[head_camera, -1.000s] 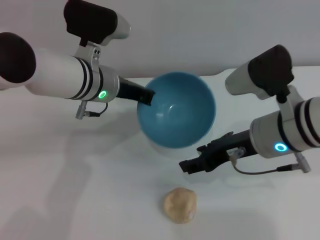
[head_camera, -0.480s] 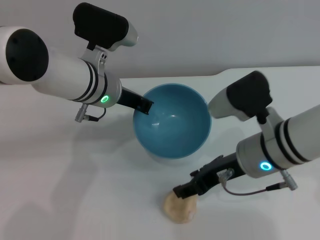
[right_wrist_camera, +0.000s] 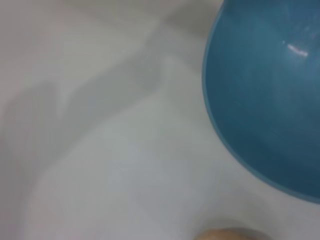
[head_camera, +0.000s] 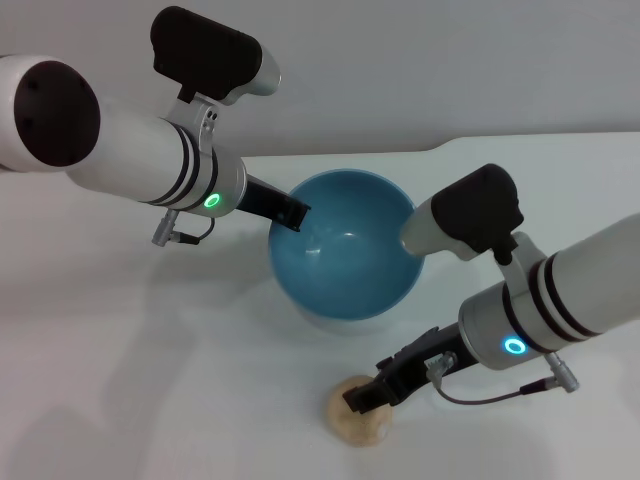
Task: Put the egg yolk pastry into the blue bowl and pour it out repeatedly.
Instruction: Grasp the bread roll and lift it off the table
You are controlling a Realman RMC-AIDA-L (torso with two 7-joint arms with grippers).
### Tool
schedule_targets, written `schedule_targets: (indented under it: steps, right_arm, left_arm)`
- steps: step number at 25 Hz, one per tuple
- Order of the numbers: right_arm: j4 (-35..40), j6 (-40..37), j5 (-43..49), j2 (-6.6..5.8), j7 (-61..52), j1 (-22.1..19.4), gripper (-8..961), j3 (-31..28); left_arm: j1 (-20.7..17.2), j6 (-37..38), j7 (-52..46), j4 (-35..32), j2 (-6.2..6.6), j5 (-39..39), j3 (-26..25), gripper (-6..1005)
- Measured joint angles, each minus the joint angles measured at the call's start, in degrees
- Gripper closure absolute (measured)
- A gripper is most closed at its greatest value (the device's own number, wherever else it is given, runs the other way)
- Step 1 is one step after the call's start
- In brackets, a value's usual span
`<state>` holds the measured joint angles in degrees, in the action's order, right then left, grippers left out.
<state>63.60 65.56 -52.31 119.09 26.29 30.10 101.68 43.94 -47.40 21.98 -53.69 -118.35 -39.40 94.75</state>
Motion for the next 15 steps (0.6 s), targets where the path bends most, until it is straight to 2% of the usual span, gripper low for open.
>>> schedule_targets:
  steps: [6,15]
  right_arm:
    - [-3.59,-0.46,-0.53,0.00,-0.01,1.69,463,1.81]
    - [-4.00,-0.53,-1.02,-0.01,0.37,1.88,486,1.89]
  left_arm:
    - [0.05,0.17,0.15,-0.15,0.03,-0.10,0.00,986]
    - [0.22,0.38,0.24,-0.72,0.00,0.09,-0.01,986]
